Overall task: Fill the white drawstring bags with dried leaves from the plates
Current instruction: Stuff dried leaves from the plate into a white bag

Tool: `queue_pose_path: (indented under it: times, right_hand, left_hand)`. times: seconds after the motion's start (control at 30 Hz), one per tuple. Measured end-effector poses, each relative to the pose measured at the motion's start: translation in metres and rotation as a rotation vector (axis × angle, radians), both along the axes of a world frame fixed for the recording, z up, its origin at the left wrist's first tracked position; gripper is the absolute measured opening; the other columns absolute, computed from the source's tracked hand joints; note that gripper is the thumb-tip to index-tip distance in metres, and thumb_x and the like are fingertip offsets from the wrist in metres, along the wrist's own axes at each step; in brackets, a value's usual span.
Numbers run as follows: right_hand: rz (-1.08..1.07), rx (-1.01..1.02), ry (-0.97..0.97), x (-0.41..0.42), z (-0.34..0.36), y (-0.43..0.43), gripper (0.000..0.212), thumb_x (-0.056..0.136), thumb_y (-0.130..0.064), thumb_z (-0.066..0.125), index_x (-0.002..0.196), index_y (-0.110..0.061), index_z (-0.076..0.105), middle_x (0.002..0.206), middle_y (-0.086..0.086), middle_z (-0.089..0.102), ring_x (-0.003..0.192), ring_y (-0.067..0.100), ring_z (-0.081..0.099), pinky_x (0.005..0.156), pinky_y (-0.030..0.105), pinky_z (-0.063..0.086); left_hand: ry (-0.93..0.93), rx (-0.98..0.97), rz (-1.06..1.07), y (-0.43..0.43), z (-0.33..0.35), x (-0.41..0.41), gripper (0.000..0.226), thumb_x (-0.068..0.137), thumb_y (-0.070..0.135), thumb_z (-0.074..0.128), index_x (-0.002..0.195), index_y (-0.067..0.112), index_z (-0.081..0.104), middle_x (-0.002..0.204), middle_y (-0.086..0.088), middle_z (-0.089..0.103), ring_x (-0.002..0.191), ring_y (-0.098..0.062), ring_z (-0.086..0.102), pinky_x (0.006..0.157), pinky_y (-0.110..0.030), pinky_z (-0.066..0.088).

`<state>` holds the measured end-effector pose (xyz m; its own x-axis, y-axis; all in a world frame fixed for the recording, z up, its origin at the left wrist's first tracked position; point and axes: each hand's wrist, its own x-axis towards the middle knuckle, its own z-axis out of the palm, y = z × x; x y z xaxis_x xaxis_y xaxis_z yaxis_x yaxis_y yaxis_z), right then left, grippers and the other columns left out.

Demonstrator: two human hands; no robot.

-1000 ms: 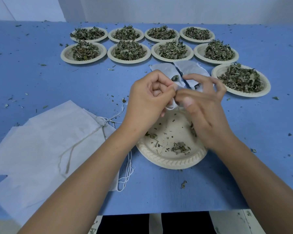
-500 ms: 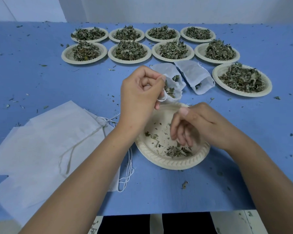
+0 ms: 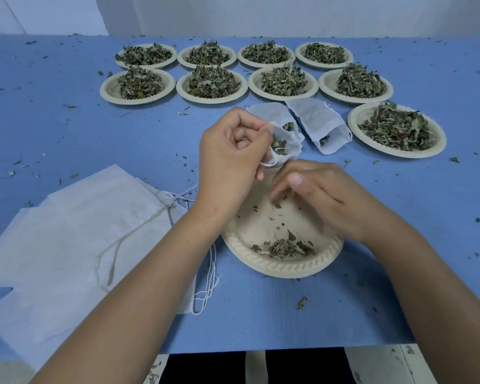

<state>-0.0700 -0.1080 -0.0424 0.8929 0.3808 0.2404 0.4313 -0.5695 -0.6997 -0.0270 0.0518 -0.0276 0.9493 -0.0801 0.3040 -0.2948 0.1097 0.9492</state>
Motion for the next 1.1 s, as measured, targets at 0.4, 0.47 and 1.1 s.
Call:
queue_pose_path:
  times: [0.4,0.47,1.1]
  right_hand:
    - [0.166,0.108,0.497,-0.009,0.009,-0.001,0.061,0.094,-0.045,0.042,0.053,-0.006,0.065,0.062,0.015,0.066,0.051,0.027,0.055,0.054,0.028,0.045]
    - [0.220,0.101,0.532,-0.011,0.010,0.002,0.038,0.091,-0.022,0.048,0.063,-0.007,0.069,0.071,0.016,0.068,0.058,0.022,0.060,0.058,0.025,0.048]
    - [0.322,-0.151,0.105,-0.005,-0.001,0.030,0.014,0.075,0.000,0.079,0.089,-0.004,0.077,0.097,0.001,0.071,0.079,0.005,0.061,0.074,0.014,0.043]
  left_hand:
    - [0.014,-0.023,-0.006,0.000,0.000,0.001,0.020,0.090,0.000,0.063,0.074,0.010,0.058,0.048,0.007,0.053,0.045,-0.004,0.052,0.037,-0.017,0.036]
    - [0.015,-0.020,-0.006,0.000,0.000,0.000,0.021,0.090,0.000,0.063,0.074,0.011,0.057,0.048,0.008,0.054,0.045,-0.005,0.052,0.037,-0.017,0.036]
    - [-0.010,-0.011,-0.011,-0.001,-0.001,0.001,0.021,0.090,0.001,0.063,0.073,0.013,0.059,0.049,0.007,0.055,0.044,-0.005,0.051,0.037,-0.017,0.036]
